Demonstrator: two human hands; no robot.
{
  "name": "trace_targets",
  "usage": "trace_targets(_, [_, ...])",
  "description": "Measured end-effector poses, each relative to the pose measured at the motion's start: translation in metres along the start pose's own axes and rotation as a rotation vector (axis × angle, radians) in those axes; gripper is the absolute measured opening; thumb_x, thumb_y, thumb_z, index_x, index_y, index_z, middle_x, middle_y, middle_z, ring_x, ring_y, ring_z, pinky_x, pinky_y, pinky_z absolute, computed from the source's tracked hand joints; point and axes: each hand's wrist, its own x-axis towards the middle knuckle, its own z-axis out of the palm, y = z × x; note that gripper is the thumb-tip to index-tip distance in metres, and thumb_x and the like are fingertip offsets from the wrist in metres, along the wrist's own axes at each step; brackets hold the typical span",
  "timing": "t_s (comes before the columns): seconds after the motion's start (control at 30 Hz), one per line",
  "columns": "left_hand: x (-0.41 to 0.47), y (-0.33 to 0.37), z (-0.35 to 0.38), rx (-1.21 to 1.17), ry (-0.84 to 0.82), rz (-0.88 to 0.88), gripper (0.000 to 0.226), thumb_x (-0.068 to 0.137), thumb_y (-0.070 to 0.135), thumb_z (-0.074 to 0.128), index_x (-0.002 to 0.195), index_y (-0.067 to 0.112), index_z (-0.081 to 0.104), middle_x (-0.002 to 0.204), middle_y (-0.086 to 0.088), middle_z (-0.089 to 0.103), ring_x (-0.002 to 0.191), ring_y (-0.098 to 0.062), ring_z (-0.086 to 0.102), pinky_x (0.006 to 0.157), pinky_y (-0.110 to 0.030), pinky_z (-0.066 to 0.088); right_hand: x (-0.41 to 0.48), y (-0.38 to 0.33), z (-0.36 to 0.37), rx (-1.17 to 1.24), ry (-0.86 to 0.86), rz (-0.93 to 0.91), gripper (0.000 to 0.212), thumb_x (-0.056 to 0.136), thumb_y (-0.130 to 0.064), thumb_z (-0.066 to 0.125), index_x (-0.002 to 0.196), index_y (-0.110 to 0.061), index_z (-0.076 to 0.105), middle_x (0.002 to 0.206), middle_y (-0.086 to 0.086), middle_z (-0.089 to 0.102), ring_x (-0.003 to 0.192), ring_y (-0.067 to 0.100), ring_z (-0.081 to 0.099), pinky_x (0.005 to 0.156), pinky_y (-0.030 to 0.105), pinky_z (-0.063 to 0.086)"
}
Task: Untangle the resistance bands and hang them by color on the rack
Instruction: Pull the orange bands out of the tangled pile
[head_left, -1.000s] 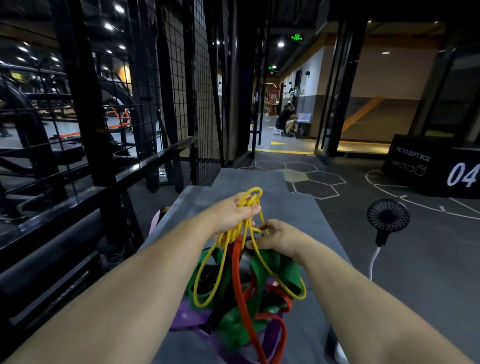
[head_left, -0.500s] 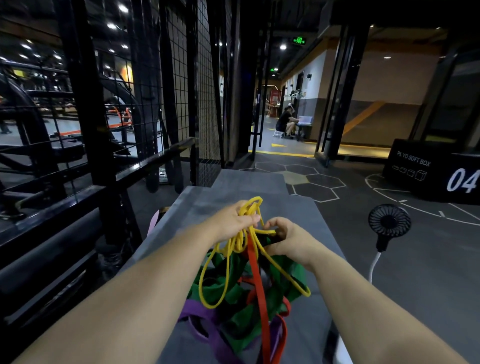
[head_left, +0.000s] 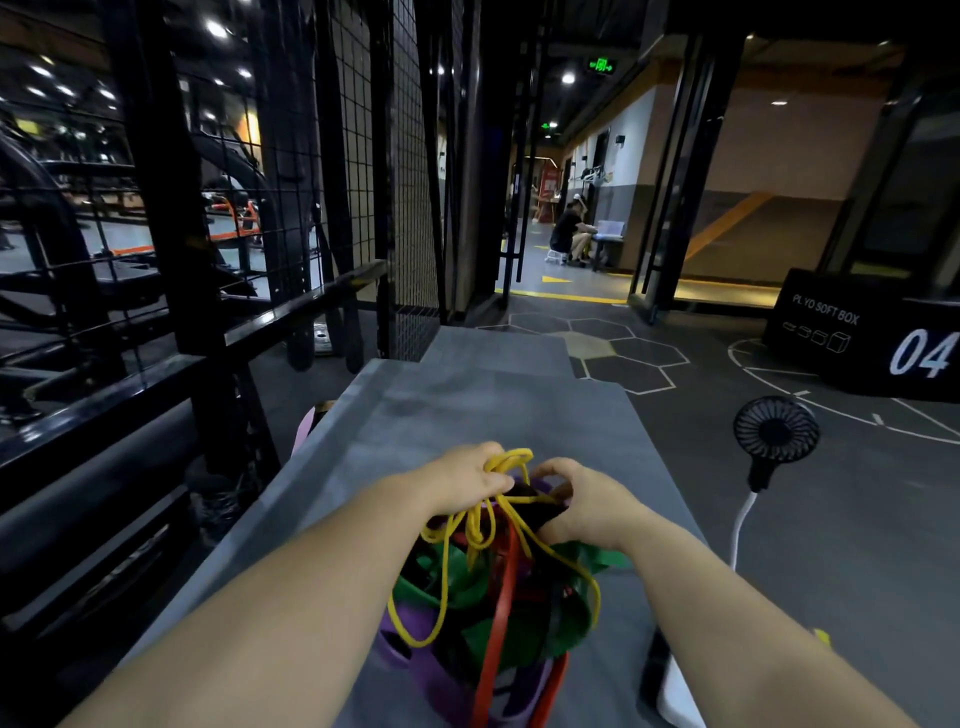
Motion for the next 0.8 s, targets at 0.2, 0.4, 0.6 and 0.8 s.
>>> trace_targets(0.2, [0.008,-0.003,0.003,0.108,0.069,-0.015,0.020,0.089,0.043,0.055,0.083,0.025,0.049,0.085,-0.001,0.058,0.089,-0.028,0.059,0.077,-0.037,0.046,-0.007,0.004,-0.006,0.081,0.095,0.088,0.070,0.054,-0.034,0.085,0.115,-0.041,0.051,0.100,-0.006,0.062,0.096,0.020,0.061,0.086,0.036,0.052])
trace_targets(0.4, [0.016,0.003,-0.014,0.072,0.202,-0.054,0.026,0.084,0.040,0.057,0.069,0.023,0.045,0.070,0.003,0.054,0.080,-0.026,0.058,0.065,-0.034,0.039,-0.010,0.006,-0.013,0.723,0.072,0.004,0.082,0.044,-0.007,0.084,0.119,-0.029,0.056,0.104,0.018,0.070,0.088,0.034,0.069,0.084,0.047,0.055])
trace_targets(0.6, [0.016,0.004,-0.018,0.048,0.131,-0.054,0.024,0.087,0.036,0.058,0.072,0.022,0.045,0.076,-0.001,0.053,0.078,-0.023,0.052,0.061,-0.031,0.035,-0.012,0.000,-0.020,0.641,0.038,-0.088,0.076,0.065,0.004,0.082,0.125,-0.031,0.052,0.111,0.011,0.057,0.099,0.019,0.061,0.078,0.024,0.047])
trace_targets(0.8, [0.016,-0.008,-0.006,-0.050,0.196,-0.042,0.022,0.089,0.031,0.059,0.074,0.025,0.044,0.072,0.003,0.053,0.075,-0.021,0.053,0.058,-0.029,0.035,-0.008,-0.007,-0.011,0.372,0.158,-0.022,0.068,0.056,-0.038,0.091,0.115,-0.037,0.057,0.103,-0.003,0.058,0.096,0.014,0.060,0.081,0.026,0.045])
